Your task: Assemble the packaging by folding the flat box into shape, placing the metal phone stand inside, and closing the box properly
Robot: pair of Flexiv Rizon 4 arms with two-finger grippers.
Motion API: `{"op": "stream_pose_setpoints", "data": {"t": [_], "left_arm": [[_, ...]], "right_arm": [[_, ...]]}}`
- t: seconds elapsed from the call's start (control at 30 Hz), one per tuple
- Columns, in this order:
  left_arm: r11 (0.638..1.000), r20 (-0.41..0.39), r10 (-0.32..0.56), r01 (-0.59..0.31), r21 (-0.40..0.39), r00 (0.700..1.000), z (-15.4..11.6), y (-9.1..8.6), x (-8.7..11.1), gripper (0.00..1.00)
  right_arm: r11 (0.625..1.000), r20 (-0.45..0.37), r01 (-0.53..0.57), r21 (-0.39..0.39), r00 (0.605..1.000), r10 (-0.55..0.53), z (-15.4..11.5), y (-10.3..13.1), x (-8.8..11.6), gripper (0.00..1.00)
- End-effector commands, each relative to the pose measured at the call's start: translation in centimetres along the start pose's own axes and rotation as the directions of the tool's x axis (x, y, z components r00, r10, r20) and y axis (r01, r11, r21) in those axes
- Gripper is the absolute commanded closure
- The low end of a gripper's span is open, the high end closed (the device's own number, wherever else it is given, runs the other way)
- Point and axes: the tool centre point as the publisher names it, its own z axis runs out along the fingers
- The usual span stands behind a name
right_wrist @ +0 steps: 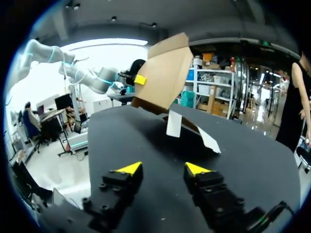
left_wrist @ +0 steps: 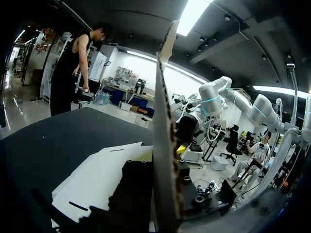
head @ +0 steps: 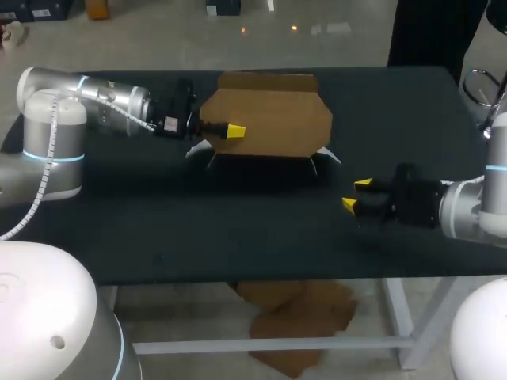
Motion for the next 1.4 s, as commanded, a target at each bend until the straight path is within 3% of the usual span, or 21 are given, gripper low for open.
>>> {"op": "stream_pose_setpoints", "data": {"t": [0.03, 0.07, 0.23, 0.3, 0.37, 0.4, 0.47, 0.5, 0.53, 0.6, 0.63, 0.77, 0.8, 1.4], "left_arm": [[1.0, -0.004, 0.0, 0.0, -0.002, 1.0, -0.1, 0.0, -0.1, 1.0], [1.0, -0.004, 0.0, 0.0, -0.002, 1.0, -0.1, 0.0, -0.1, 1.0], [1.0, -0.004, 0.0, 0.0, -0.002, 1.0, -0.1, 0.0, -0.1, 1.0], [1.0, -0.004, 0.0, 0.0, -0.002, 1.0, -0.1, 0.0, -0.1, 1.0], [1.0, -0.004, 0.0, 0.0, -0.002, 1.0, -0.1, 0.0, -0.1, 1.0], [1.0, -0.004, 0.0, 0.0, -0.002, 1.0, -0.1, 0.0, -0.1, 1.0], [1.0, -0.004, 0.0, 0.0, -0.002, 1.0, -0.1, 0.0, -0.1, 1.0], [1.0, -0.004, 0.0, 0.0, -0.002, 1.0, -0.1, 0.0, -0.1, 1.0], [1.0, -0.004, 0.0, 0.0, -0.002, 1.0, -0.1, 0.0, -0.1, 1.0], [1.0, -0.004, 0.0, 0.0, -0.002, 1.0, -0.1, 0.0, -0.1, 1.0], [1.0, -0.004, 0.0, 0.0, -0.002, 1.0, -0.1, 0.0, -0.1, 1.0], [1.0, -0.004, 0.0, 0.0, -0.002, 1.0, -0.1, 0.0, -0.1, 1.0], [1.0, -0.004, 0.0, 0.0, -0.002, 1.0, -0.1, 0.0, -0.1, 1.0], [1.0, 0.002, 0.002, -0.002, 0.0, 1.0, -0.1, -0.7, 0.3, 1.0]], "right_arm": [[1.0, -0.001, 0.021, 0.015, 1.0, -0.021, -0.1, 0.2, -0.1, 0.38], [1.0, 0.0, 0.023, 0.016, 1.0, -0.023, -0.1, 0.2, -0.1, 0.47], [0.998, -0.003, 0.046, 0.031, 0.999, -0.046, -0.3, 0.5, -0.3, 0.54], [0.998, -0.001, 0.046, 0.036, 0.999, -0.046, -0.4, 0.5, -0.4, 0.75], [0.998, 0.001, 0.051, 0.044, 0.999, -0.051, -0.4, 0.6, -0.4, 0.83], [0.998, 0.001, 0.051, 0.044, 0.999, -0.052, -0.4, 0.7, -0.4, 0.82], [0.997, 0.002, 0.056, 0.047, 0.998, -0.056, -0.5, 0.8, -0.4, 0.77], [0.996, -0.004, 0.06, 0.058, 0.998, -0.06, -0.5, 0.8, -0.4, 0.68], [0.996, -0.006, 0.064, 0.069, 0.998, -0.063, -0.5, 0.8, -0.4, 0.55], [0.995, -0.006, 0.067, 0.078, 0.998, -0.067, -0.6, 0.8, -0.3, 0.16], [0.994, -0.004, 0.067, 0.084, 0.998, -0.067, -0.7, 0.8, -0.3, 0.1], [0.993, 0.005, 0.076, 0.094, 0.997, -0.077, -1.2, 0.9, -0.1, 0.05], [0.991, -0.005, 0.087, 0.101, 0.996, -0.087, -1.2, 1.0, 0.1, 0.0], [0.991, 0.005, 0.092, 0.096, 0.996, -0.093, -0.5, 0.6, 1.6, 0.0]]}}
